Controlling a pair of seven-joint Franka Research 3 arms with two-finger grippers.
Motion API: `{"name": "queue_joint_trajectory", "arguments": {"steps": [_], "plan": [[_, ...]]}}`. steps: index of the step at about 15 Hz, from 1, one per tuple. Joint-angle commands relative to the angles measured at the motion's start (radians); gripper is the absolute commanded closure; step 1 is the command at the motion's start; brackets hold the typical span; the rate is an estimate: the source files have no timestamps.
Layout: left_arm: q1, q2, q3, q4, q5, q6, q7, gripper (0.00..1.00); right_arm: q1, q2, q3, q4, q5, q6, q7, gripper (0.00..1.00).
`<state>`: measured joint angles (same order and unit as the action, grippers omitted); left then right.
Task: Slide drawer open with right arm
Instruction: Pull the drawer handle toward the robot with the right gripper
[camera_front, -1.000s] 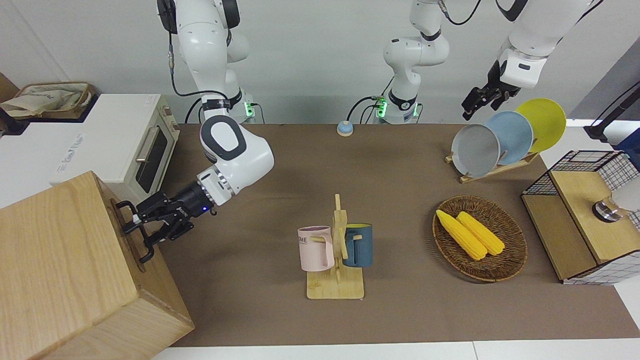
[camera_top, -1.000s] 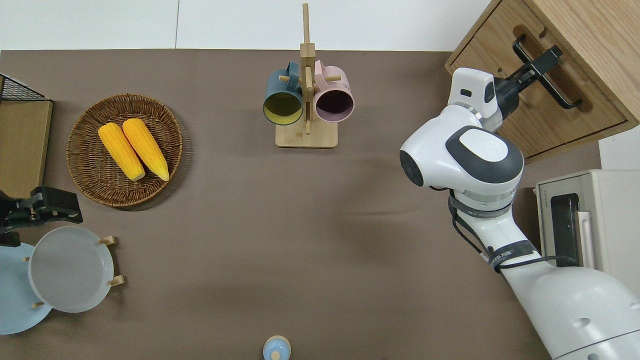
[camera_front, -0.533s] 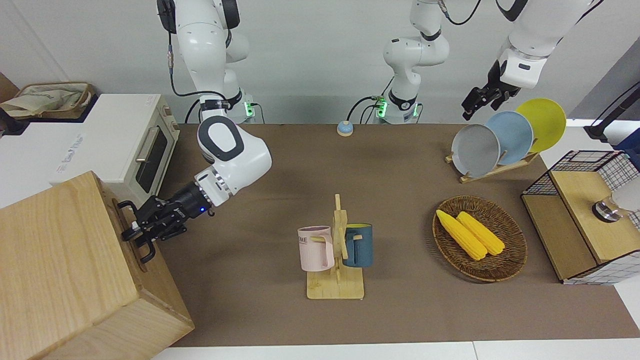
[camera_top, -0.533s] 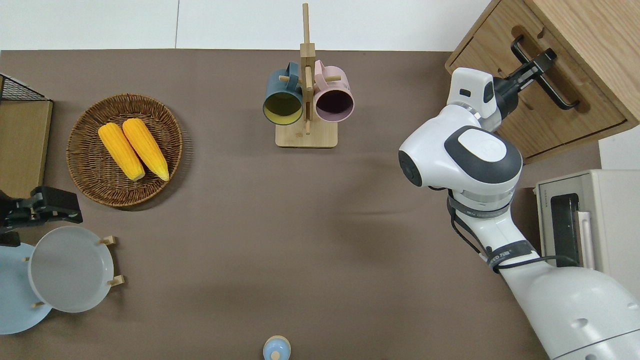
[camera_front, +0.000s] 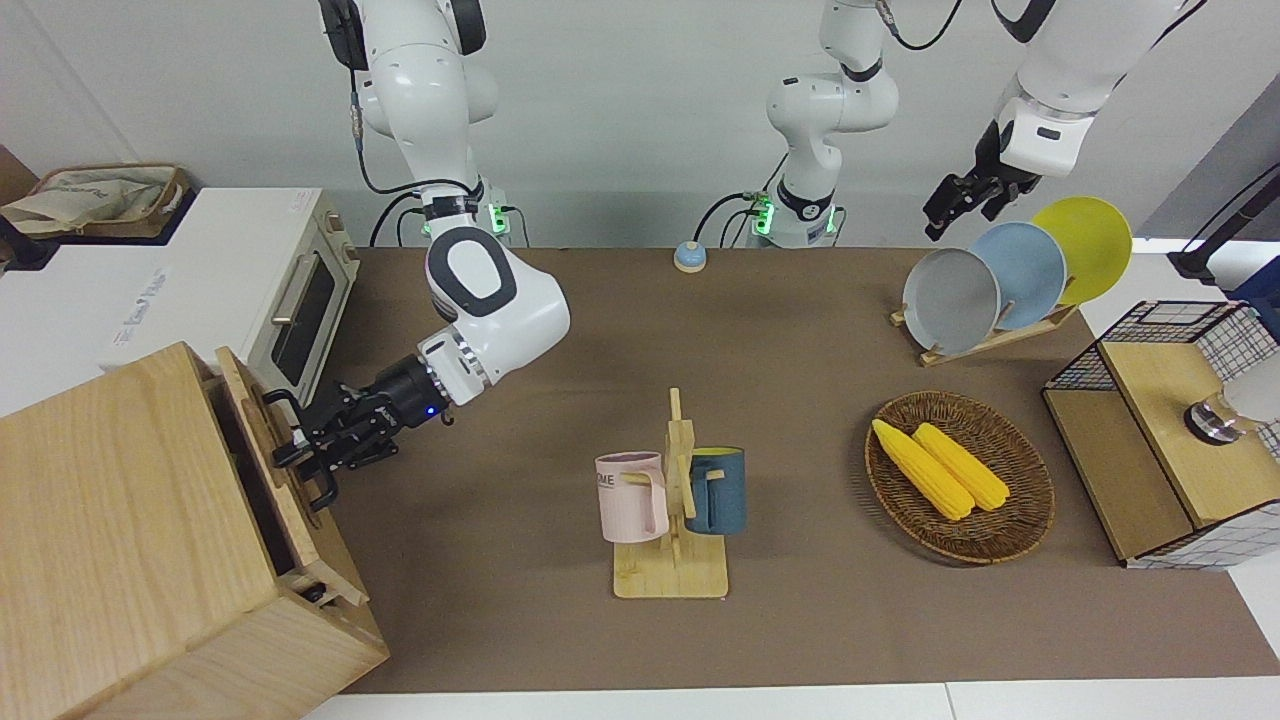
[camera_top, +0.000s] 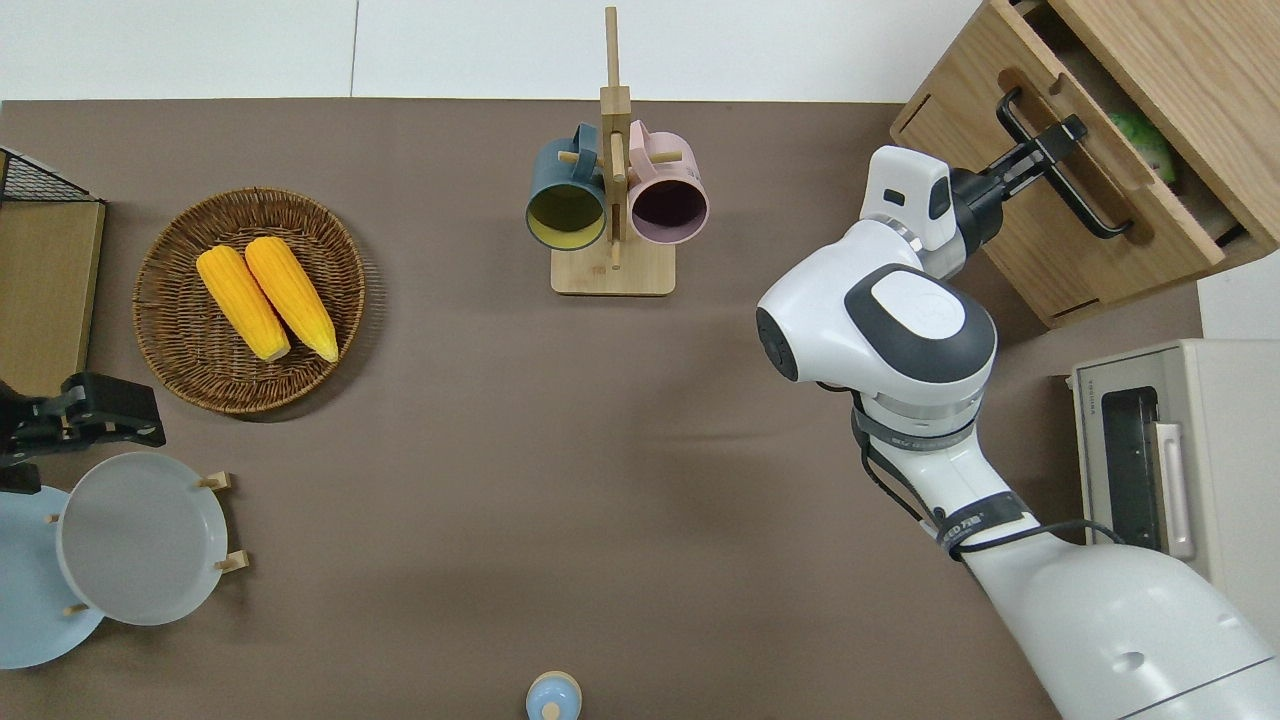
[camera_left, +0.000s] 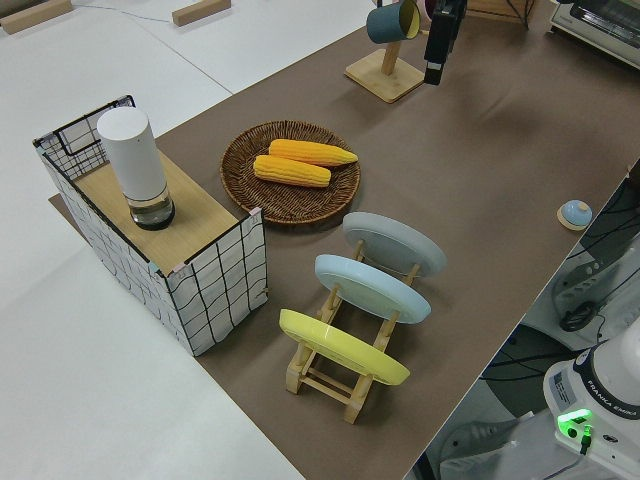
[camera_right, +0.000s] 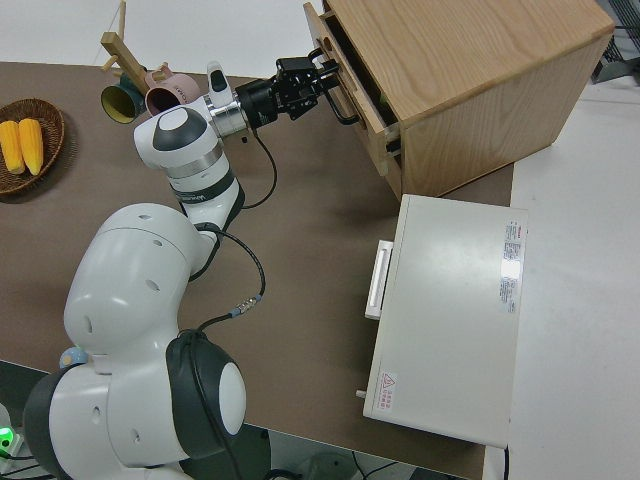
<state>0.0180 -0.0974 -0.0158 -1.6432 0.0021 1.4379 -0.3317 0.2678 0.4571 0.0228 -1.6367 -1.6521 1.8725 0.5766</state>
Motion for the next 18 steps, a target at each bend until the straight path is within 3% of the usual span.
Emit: {"name": "queue_joint_trajectory", "arguments": {"steps": [1,7,18], "plan": [[-0.004,-0.008,0.005,0.0,-0.004,-0.002,0.01,0.01,0.004,0.009,0.063,0.011,0.035,-0.074,-0.007,0.787],[-0.004,-0.008,0.005,0.0,-0.004,-0.002,0.01,0.01,0.022,0.003,0.161,0.011,0.096,-0.228,-0.02,0.785],[-0.004,-0.008,0.005,0.0,-0.004,-0.002,0.01,0.01,0.079,0.0,0.275,0.014,0.153,-0.432,-0.04,0.777]]}}
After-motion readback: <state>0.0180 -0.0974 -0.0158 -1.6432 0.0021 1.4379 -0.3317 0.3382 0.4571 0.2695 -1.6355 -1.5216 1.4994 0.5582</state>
